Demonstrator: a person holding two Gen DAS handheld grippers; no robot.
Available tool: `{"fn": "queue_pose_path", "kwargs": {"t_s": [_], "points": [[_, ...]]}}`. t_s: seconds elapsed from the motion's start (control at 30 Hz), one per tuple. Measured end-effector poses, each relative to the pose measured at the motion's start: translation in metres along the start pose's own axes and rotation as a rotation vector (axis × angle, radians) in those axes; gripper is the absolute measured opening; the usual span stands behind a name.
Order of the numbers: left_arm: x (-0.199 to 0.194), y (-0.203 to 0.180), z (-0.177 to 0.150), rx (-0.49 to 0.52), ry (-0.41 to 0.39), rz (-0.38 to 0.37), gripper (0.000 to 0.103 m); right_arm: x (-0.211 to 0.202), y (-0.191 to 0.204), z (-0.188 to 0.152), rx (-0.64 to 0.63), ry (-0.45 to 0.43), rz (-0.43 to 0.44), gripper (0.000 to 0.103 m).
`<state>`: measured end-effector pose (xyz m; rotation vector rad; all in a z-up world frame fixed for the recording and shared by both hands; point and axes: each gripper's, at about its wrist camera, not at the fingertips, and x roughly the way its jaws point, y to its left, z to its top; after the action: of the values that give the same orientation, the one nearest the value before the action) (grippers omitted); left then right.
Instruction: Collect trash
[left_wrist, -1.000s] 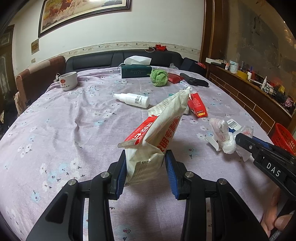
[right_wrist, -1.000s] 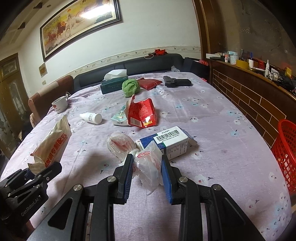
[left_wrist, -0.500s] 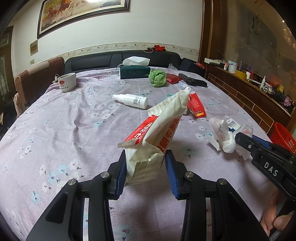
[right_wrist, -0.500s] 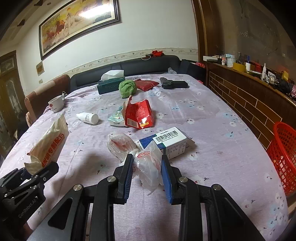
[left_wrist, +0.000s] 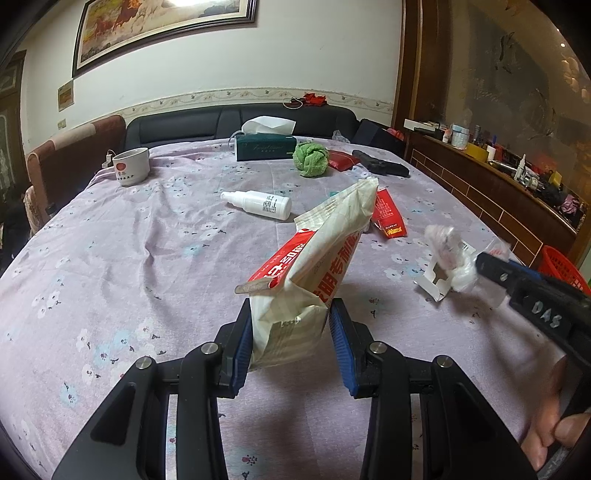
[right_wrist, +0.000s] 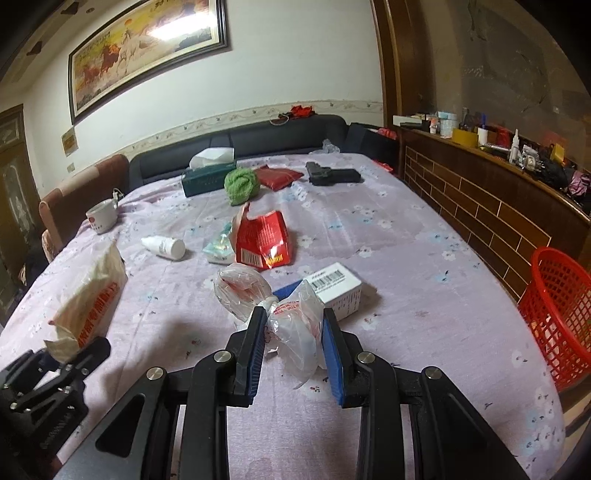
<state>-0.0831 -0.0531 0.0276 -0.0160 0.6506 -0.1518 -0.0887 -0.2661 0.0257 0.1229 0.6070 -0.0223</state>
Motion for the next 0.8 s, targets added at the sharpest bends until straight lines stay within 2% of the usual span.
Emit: {"fn": "queue_pose_path", "kwargs": {"t_s": [0.1, 0.37, 0.8], "points": [[-0.002, 0.0, 0.0, 0.003, -0.004, -0.005, 0.038, -0.008, 0.0, 0.003, -0.016, -0.022, -0.001, 0.032], [-0.003, 0.002, 0.0, -0.009, -0.009, 0.002, 0.038, -0.017, -0.004, 0.006, 0.021, -0.014, 0.042, 0.032], [0.008, 0.007, 0.002, -0.04, 0.042, 0.028, 0.038, -0.027, -0.02, 0.006, 0.082, 0.007, 0.14, 0.032]]}}
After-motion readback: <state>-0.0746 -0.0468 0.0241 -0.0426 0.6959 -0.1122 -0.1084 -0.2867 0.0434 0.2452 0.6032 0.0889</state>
